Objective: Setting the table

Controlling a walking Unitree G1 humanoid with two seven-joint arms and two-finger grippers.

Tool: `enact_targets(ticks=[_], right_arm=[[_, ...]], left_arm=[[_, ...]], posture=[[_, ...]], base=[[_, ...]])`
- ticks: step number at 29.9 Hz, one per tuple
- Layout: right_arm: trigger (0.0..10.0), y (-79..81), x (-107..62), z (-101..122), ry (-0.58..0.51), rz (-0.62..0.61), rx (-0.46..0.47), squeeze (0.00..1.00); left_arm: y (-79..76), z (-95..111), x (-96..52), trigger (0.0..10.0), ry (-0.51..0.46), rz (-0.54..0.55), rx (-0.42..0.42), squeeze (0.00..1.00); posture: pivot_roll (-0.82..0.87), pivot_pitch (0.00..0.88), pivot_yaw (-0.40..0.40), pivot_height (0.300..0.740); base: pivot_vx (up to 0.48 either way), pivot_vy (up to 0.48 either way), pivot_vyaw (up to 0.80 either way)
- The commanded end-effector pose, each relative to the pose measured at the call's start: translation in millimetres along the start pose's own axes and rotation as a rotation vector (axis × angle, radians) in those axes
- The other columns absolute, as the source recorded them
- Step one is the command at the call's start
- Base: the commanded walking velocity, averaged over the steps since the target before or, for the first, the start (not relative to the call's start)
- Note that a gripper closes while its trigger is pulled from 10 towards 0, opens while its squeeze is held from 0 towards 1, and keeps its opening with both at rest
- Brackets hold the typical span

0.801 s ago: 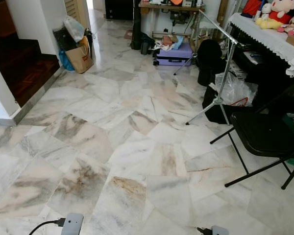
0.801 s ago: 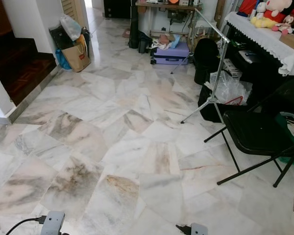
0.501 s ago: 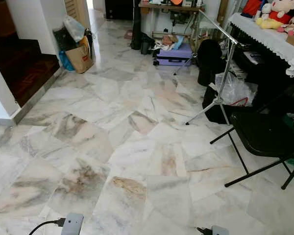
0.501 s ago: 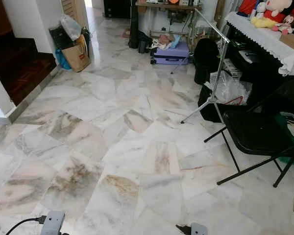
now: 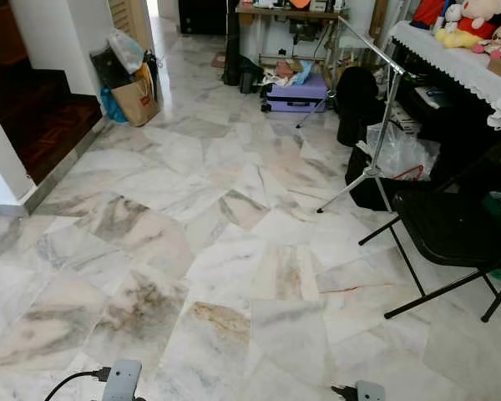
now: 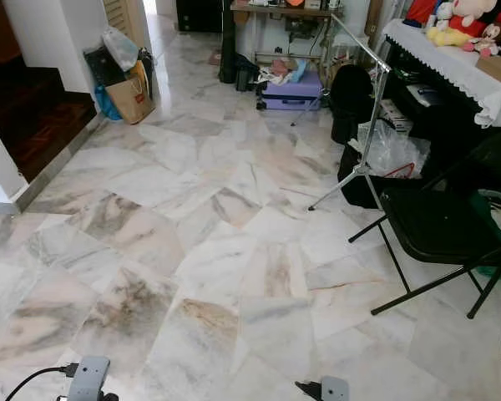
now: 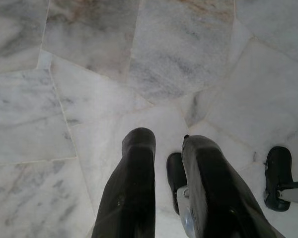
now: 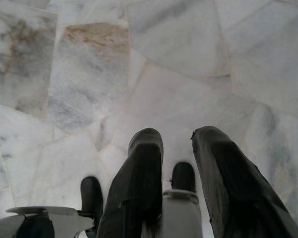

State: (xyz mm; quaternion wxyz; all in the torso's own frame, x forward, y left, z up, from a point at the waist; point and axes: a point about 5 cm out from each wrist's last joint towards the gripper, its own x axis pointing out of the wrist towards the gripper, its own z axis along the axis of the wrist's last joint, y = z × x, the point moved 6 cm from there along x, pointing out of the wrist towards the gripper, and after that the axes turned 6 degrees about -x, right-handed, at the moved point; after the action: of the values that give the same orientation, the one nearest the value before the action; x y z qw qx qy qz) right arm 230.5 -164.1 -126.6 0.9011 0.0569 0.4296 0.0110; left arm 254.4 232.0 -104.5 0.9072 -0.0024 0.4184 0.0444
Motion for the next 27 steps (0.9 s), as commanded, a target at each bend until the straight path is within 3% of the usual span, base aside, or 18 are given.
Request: enact_targets(ticks=[1, 13, 27], right_arm=[[10.0, 4.3, 1.5, 5, -0.004, 0.011, -0.019, 0.00], [10.0, 5.2, 1.6, 2, 0.007, 0.008, -0.014, 0.00], [10.0, 2.5, -2.4, -18, 0.063, 0.014, -0.027, 0.00]], left_arm=[[1.5, -2, -0.5, 10.0, 0.005, 0.005, -0.010, 0.00], [-2.6, -3, 0.0, 10.0, 0.004, -0.002, -0.015, 0.00], [0.6, -7, -1.0, 10.0, 0.011, 0.006, -0.022, 0.00]], posture=[[0.10, 0.043, -0.040, 0.740], [0.11, 0.056, -0.040, 0.740], [0.12, 0.072, -0.042, 0.740]], base=[[0.000, 0.000, 0.00], [0.000, 0.000, 0.00], [0.000, 0.000, -0.80]])
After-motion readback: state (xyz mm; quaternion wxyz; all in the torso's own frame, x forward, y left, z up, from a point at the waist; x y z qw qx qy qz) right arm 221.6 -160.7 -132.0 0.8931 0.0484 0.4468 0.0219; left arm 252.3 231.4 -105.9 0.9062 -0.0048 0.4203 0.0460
